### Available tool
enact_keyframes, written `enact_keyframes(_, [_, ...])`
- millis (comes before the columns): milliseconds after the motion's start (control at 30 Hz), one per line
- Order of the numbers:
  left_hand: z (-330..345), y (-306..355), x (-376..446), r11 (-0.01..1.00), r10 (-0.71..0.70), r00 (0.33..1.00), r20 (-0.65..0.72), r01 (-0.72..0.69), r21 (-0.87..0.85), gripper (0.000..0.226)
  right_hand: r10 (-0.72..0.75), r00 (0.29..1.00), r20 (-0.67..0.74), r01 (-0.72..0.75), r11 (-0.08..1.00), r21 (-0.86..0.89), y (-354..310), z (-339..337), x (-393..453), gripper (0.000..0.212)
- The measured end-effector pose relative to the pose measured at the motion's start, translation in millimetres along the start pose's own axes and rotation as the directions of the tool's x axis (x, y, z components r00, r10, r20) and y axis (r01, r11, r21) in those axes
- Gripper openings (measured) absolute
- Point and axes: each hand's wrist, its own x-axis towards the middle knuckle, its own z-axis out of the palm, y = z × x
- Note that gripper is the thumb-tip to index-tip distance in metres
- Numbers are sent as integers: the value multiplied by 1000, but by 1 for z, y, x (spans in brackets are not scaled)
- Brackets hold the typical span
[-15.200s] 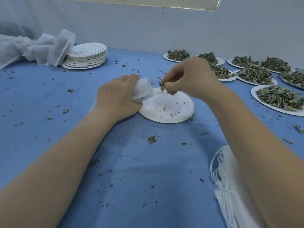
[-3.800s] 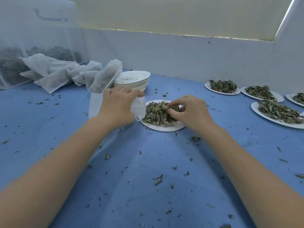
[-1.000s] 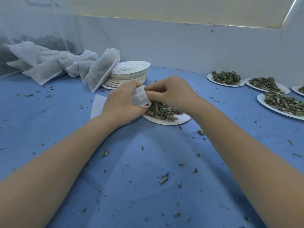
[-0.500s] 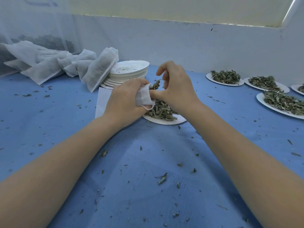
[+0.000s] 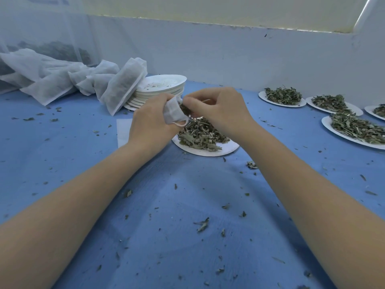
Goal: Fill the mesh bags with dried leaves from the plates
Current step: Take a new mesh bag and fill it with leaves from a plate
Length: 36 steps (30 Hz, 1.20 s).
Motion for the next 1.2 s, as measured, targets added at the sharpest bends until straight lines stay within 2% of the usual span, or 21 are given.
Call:
enact_keyframes(67, [0,1,0,1000,10,1000,-9,-10,-14,38,-42,998,38,43,999,-12,-1,-1,-1,16])
enact_keyframes(133, [-1,2,-1,999,46,999,-13,-46,-17,36,-79,994,71,86,992,-96,-1,0,0,22])
enact_keyframes(233, [-1,5,-4,992,123,992,10,-123,33,36,-123,984,132,159,935,-317,-5,4,2,15])
enact_keyframes(300, [-1,6,-5,986,159,987,15,-160,53,38,-131,977,167,185,912,-366,-5,6,3,15])
enact_keyframes(533, [0,6,-1,989,139,990,1,-139,43,48,-67,932,356,114,987,-113,-13,2,-3,12])
enact_keyframes(633, [-3,1,3,974,188,981,36,-191,118,59,-48,923,382,75,996,-57,-12,2,-3,26])
enact_keyframes(733, [-7,-5,4,932,264,964,12,-259,253,56,-32,947,320,32,999,5,-11,2,-3,29])
enact_keyframes(833, [-7,-8,2,905,305,952,30,-299,304,52,-33,987,158,46,996,-80,-11,7,-4,20])
enact_keyframes(900, [-6,-7,2,900,329,944,16,-319,298,45,-47,994,102,62,988,-142,-11,14,-5,12])
enact_keyframes(933, [-5,-7,2,896,345,938,9,-333,293,41,-51,993,104,68,984,-165,-11,17,-6,9])
enact_keyframes(1000, [-5,-6,0,888,373,928,21,-363,283,38,-29,982,185,68,976,-209,-10,22,-7,15])
enact_keyframes(1100, [-5,-8,-1,894,360,932,37,-356,271,43,10,944,329,37,990,-135,-11,15,-7,18])
enact_keyframes(1133, [-5,-11,0,900,344,939,20,-336,277,44,12,941,338,17,996,-82,-11,11,-7,14])
enact_keyframes(1200, [-6,-17,3,911,293,956,-12,-275,308,46,9,963,270,-7,1000,-11,-9,0,-3,15])
